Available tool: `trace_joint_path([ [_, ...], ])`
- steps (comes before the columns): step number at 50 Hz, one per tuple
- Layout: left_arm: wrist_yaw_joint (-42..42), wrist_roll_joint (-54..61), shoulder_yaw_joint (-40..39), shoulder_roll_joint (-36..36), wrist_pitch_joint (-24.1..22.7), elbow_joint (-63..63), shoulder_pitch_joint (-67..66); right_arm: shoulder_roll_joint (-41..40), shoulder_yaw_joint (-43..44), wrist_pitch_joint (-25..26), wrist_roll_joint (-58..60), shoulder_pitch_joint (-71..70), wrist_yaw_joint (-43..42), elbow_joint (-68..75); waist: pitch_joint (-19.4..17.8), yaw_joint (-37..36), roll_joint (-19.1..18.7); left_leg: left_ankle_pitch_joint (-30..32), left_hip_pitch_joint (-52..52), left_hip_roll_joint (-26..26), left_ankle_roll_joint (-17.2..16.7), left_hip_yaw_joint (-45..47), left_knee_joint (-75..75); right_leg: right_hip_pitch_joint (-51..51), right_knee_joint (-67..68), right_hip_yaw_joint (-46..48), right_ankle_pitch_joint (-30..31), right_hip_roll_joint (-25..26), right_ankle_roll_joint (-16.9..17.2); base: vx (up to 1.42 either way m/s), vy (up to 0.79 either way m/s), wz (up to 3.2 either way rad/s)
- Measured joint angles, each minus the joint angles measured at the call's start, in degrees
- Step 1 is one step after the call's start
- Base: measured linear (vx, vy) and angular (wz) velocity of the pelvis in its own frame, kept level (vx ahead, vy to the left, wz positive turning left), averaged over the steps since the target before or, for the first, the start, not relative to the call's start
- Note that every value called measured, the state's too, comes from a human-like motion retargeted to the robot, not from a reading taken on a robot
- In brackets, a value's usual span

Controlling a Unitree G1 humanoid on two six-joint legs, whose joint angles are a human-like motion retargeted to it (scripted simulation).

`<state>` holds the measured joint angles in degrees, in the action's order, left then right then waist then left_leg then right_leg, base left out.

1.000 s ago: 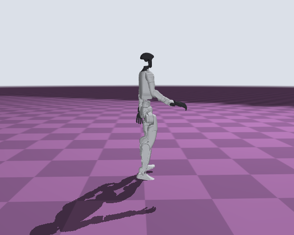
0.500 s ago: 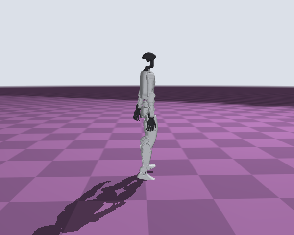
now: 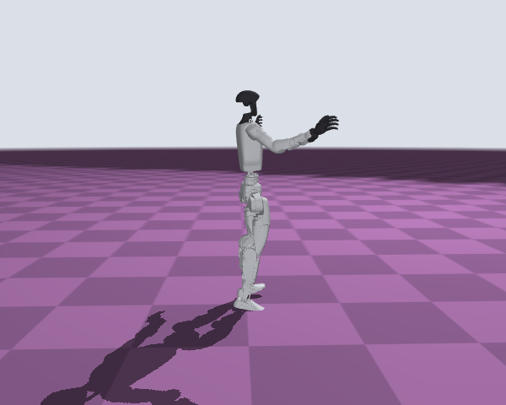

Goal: Upper body actions

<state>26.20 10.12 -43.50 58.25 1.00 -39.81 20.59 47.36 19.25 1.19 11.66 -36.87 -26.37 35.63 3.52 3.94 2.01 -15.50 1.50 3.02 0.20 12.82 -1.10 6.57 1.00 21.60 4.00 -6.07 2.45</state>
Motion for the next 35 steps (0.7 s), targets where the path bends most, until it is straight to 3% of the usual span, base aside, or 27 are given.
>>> trace_joint_path([
  [5,6.81,-11.50,6.20,3.65,-5.54,18.31,3.23,2.79,-5.12,-2.76,8.51,-2.05,-10.31,-18.75,0.73,0.16,0.04,-0.03,-0.21,0.06,-0.03,-0.13,0.04,-0.17,-0.02,0.14,-0.10,0.00,0.04,0.00,0.00,0.00],
  [10,10.74,-35.84,11.59,8.56,-10.39,36.84,4.60,10.75,-7.87,-11.24,27.93,-1.23,-20.32,-39.26,1.46,0.58,-0.22,-0.08,-0.50,0.08,0.00,-0.43,0.12,-0.42,-0.05,0.31,-0.24,0.11,0.09,0.00,0.00,0.00],
  [13,13.75,-50.35,13.63,10.69,-15.23,46.03,5.57,15.49,-7.96,-12.92,41.71,-0.87,-30.09,-50.90,1.43,0.73,-0.42,-0.12,-0.44,0.04,0.01,-0.48,0.13,-0.41,-0.01,0.29,-0.30,0.20,0.10,0.00,0.00,0.00],
  [17,18.12,-58.12,16.42,10.68,-17.89,53.00,7.01,15.57,-11.10,-17.28,43.81,-1.66,-33.91,-57.67,1.25,0.81,-0.55,-0.16,-0.14,0.00,0.02,-0.33,0.15,-0.22,0.02,0.17,-0.30,0.28,0.05,0.00,0.00,0.00],
  [20,18.20,-55.34,17.48,8.25,-17.21,52.74,7.42,13.04,-11.51,-17.80,40.58,-1.64,-31.48,-56.84,1.16,0.95,-0.74,-0.17,0.01,-0.01,0.02,-0.24,0.16,-0.18,0.03,0.07,-0.25,0.32,0.00,0.00,0.00,0.00],
  [26,16.48,-41.03,14.61,0.79,-9.10,42.89,6.58,3.36,-6.38,-8.06,36.41,1.20,-26.57,-46.55,1.42,1.04,-0.91,-0.12,-0.20,-0.13,-0.01,0.04,0.17,-0.54,0.02,-0.07,-0.10,0.32,-0.07,0.00,0.00,0.00],
  [30,14.63,-29.99,13.09,-3.67,-6.82,33.61,6.65,-4.61,-4.09,-4.34,30.50,1.56,-25.21,-38.05,1.93,1.10,-0.90,-0.06,-0.32,-0.08,-0.03,0.05,0.17,-0.66,0.00,-0.01,-0.08,0.26,-0.11,0.00,0.00,0.00],
  [35,9.26,-16.31,10.57,-7.49,-1.94,21.95,7.13,-13.74,-1.15,-5.09,13.47,1.13,-20.73,-32.17,1.98,1.13,-1.06,0.00,-0.12,-0.07,-0.05,0.01,0.16,-0.46,0.06,0.02,-0.14,0.29,-0.16,0.00,0.00,0.00],
])
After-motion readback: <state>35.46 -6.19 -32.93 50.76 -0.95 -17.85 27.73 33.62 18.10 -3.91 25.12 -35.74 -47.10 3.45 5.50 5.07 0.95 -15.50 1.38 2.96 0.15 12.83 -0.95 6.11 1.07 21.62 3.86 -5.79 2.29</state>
